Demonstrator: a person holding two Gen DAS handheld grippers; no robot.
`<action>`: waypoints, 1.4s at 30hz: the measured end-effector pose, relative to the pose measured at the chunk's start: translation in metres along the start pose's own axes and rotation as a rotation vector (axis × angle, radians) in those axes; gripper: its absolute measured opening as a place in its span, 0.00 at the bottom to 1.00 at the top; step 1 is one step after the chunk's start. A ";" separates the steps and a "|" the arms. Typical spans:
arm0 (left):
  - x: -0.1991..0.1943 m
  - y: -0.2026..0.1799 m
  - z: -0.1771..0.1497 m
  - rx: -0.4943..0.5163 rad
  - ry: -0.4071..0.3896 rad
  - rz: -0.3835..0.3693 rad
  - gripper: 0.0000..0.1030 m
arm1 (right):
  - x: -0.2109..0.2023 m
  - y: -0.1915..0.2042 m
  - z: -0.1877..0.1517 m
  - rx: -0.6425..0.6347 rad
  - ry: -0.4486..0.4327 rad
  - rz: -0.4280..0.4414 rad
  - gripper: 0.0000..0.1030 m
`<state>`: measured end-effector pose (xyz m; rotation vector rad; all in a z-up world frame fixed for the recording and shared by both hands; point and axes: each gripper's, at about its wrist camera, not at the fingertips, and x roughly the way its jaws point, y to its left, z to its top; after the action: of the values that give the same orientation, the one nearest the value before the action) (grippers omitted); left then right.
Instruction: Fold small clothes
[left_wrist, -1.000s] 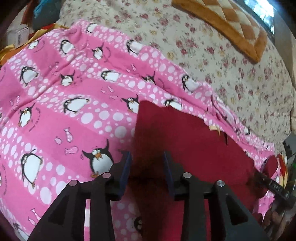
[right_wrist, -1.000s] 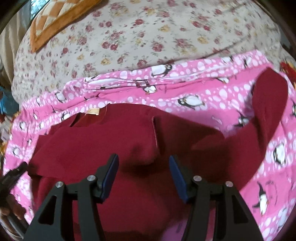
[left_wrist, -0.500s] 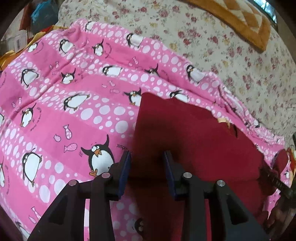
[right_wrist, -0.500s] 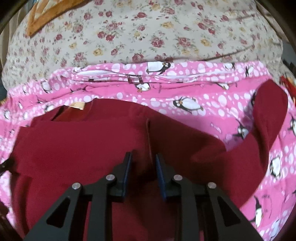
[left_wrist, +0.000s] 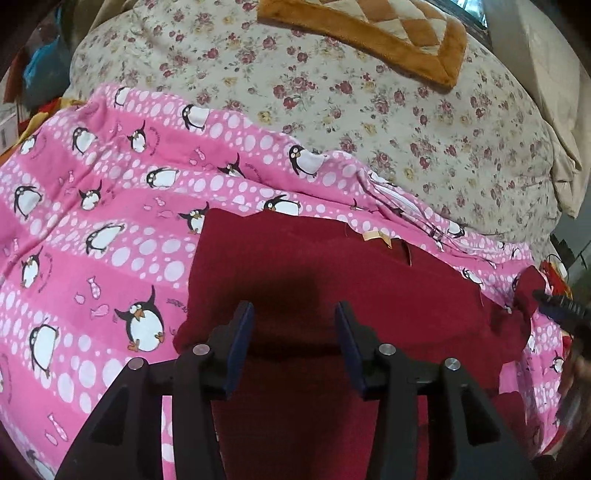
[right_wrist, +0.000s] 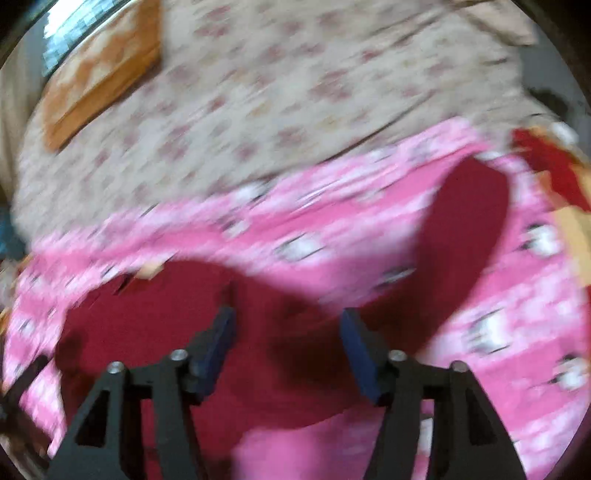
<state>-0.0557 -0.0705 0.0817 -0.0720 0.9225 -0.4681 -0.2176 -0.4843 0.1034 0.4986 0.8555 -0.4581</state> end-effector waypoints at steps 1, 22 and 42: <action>0.003 0.002 0.001 -0.014 0.011 -0.006 0.24 | -0.003 -0.014 0.009 0.029 -0.024 -0.025 0.64; 0.027 0.010 0.004 -0.057 0.055 0.026 0.24 | 0.088 -0.128 0.064 0.194 0.049 -0.178 0.09; 0.010 0.019 0.007 -0.098 0.017 -0.010 0.24 | -0.004 0.111 0.017 -0.195 0.006 0.420 0.09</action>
<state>-0.0379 -0.0587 0.0734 -0.1624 0.9618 -0.4333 -0.1471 -0.4055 0.1417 0.4837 0.7660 0.0124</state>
